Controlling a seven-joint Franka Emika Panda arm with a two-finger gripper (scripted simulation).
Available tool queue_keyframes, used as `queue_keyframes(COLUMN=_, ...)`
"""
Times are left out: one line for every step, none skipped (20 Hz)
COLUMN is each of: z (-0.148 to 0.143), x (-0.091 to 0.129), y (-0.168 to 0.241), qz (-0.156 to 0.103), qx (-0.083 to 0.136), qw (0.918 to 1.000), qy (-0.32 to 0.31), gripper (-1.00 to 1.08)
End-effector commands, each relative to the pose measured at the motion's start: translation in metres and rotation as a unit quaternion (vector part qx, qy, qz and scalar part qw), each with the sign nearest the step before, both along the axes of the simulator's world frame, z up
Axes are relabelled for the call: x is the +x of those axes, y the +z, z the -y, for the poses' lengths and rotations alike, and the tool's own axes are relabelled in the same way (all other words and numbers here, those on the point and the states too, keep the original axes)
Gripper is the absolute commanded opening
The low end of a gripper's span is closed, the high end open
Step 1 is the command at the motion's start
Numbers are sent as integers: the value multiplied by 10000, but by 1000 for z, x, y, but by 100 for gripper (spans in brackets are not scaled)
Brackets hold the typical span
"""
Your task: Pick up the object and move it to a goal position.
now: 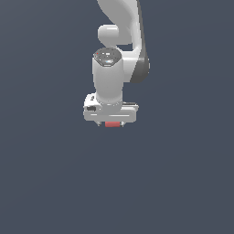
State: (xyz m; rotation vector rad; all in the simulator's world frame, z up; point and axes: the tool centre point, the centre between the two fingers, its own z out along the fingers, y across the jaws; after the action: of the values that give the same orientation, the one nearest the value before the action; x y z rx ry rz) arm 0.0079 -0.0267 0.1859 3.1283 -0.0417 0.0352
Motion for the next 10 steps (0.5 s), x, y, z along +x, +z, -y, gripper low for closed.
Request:
queue_keyframes(z=0, x=0, y=0, qz=0, qx=0, qw=10000, qy=0, gripper=100)
queue_keyframes(z=1, x=0, y=0, qz=1, qx=0, qw=10000, qy=-6, gripper=100)
queue_keyframes(z=3, x=0, y=0, qz=5, qx=1, qw=10000, qy=-22, gripper=100)
queue_keyframes(z=6, x=0, y=0, qz=11, qx=1, qw=10000, qy=-50, gripper=100)
queue_keyframes(z=11, x=0, y=1, qz=19, qx=2, qw=10000, qy=-88, gripper=100)
queue_keyframes(z=18, x=0, y=1, qz=30, qx=3, qw=9999, qy=-135, gripper=100)
queue_keyframes(z=24, x=-1, y=1, qz=41, qx=4, qw=9998, qy=-183, gripper=100)
queue_keyframes(z=30, x=-1, y=2, qz=50, qx=4, qw=9997, qy=-218, gripper=100)
queue_keyframes(z=34, x=-1, y=2, qz=57, qx=4, qw=9997, qy=-241, gripper=100)
queue_keyframes(z=36, x=-1, y=2, qz=61, qx=4, qw=9997, qy=-253, gripper=100)
